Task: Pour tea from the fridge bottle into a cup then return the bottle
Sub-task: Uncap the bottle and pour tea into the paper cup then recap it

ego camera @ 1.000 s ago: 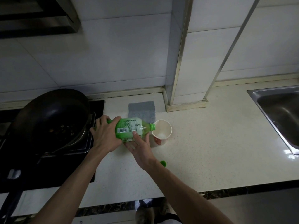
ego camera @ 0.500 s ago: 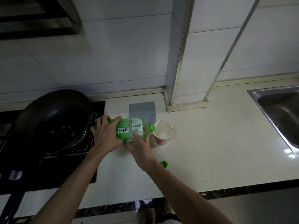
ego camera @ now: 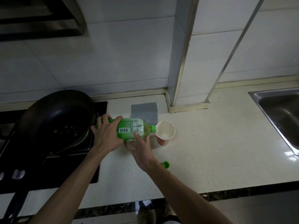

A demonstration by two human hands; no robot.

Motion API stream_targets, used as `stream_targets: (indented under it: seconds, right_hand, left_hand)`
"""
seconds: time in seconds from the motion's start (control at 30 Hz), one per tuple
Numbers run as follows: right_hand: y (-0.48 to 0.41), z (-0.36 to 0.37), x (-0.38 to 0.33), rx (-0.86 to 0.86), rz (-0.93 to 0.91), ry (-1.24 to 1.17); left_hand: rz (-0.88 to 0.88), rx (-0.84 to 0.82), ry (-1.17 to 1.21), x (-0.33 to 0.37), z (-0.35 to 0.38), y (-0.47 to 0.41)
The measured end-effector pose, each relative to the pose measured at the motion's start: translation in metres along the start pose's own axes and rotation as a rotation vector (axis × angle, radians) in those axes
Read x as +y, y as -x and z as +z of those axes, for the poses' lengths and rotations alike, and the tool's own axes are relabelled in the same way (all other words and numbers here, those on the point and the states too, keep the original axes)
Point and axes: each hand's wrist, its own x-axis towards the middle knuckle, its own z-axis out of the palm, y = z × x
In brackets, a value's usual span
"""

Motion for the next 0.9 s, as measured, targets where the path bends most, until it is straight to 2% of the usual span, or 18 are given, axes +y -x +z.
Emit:
stream_targets:
  seconds: [0.43,0.73,0.8,0.9]
  right_hand:
    - [0.006,0.012,0.004,0.006,-0.046,0.169]
    - [0.007,0.032,0.017,0.081,-0.268,0.415]
    - [0.006,0.035,0.021,0.097,-0.302,0.520]
    - [0.007,0.036,0.027,0.158,-0.344,0.729]
  left_hand:
    - [-0.073,-0.027,0.108,-0.025,0.008,0.014]
    - [-0.157,-0.040,0.582,-0.041,0.029,0.036]
    - [-0.147,-0.005,0.686,-0.042,0.035,0.039]
    - [-0.202,-0.044,0.869,-0.041,0.044,0.043]
